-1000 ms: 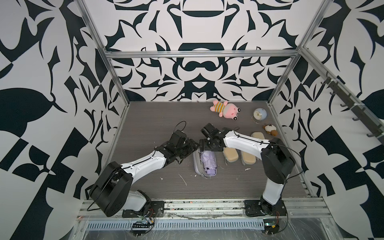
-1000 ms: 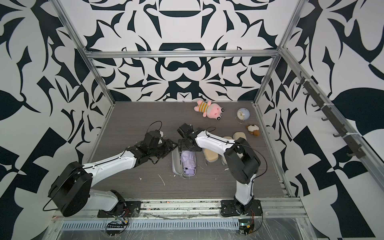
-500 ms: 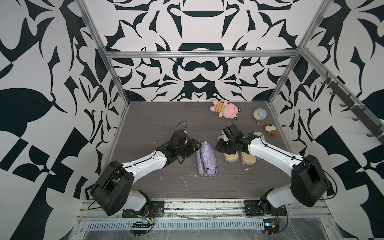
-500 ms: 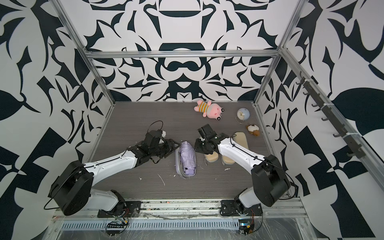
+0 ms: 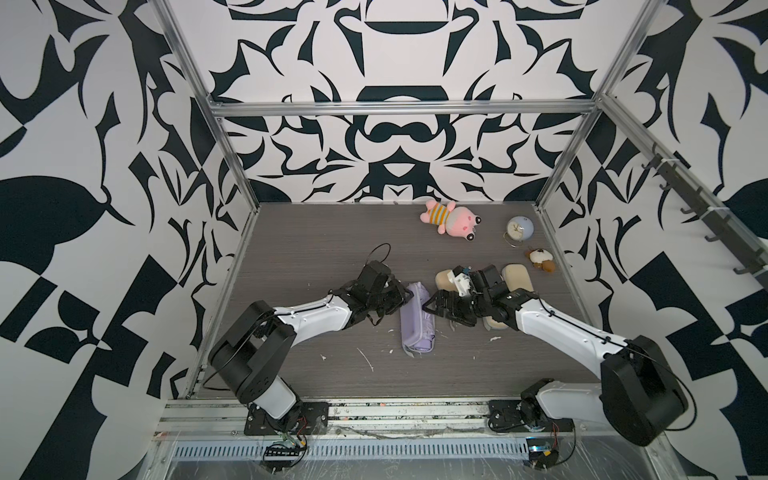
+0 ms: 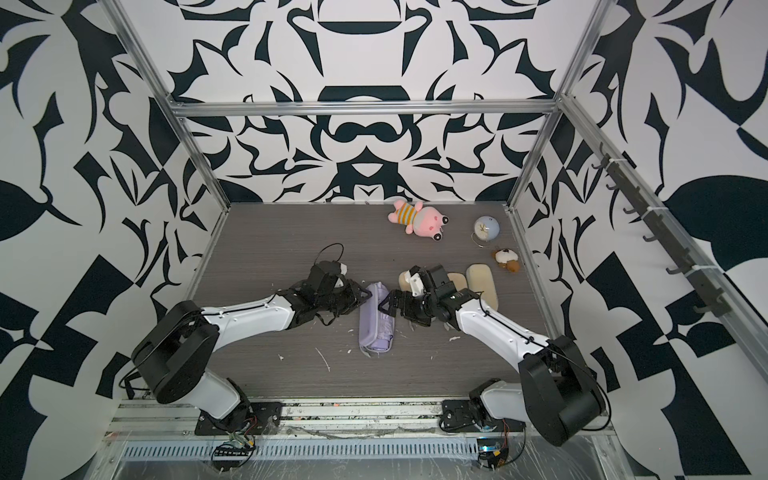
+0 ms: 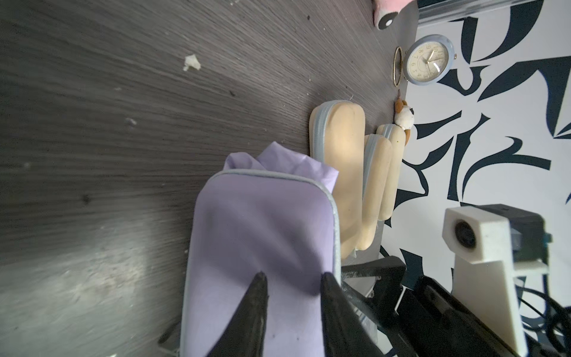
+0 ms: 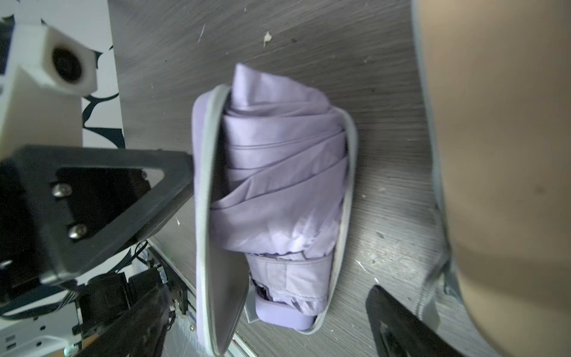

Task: Put umbrellas into zippered umbrella sleeves
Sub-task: Close the umbrella sleeve at the center of the board.

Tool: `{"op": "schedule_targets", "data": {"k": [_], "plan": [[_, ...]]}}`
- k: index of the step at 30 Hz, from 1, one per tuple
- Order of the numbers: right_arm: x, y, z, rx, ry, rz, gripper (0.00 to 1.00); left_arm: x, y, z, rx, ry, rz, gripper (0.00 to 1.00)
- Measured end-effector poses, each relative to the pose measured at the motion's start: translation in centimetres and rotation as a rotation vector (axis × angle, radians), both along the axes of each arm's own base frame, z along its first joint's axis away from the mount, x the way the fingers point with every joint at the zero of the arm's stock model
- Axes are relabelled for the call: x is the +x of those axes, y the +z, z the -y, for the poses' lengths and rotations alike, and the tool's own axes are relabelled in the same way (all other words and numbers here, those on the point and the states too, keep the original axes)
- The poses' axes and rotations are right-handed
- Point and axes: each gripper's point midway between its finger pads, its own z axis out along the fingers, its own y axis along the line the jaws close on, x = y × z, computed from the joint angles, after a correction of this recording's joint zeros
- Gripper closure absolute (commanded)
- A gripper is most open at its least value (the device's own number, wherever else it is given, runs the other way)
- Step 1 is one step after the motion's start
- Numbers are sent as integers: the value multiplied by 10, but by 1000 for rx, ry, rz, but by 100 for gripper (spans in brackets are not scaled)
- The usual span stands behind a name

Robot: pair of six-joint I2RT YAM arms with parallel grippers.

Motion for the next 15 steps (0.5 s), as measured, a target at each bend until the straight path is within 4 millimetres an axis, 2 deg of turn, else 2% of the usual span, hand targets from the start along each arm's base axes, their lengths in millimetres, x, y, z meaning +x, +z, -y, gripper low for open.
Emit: {"op": "schedule_targets", "data": {"k": [9,15], "plan": [[-8,-33,4,-71,51,-73,1,-8,-6,17,11,-22,-8,74],[-10,-37,8,-87,43,-62,1,-17,-7,24,10,-34,-15,73]]}}
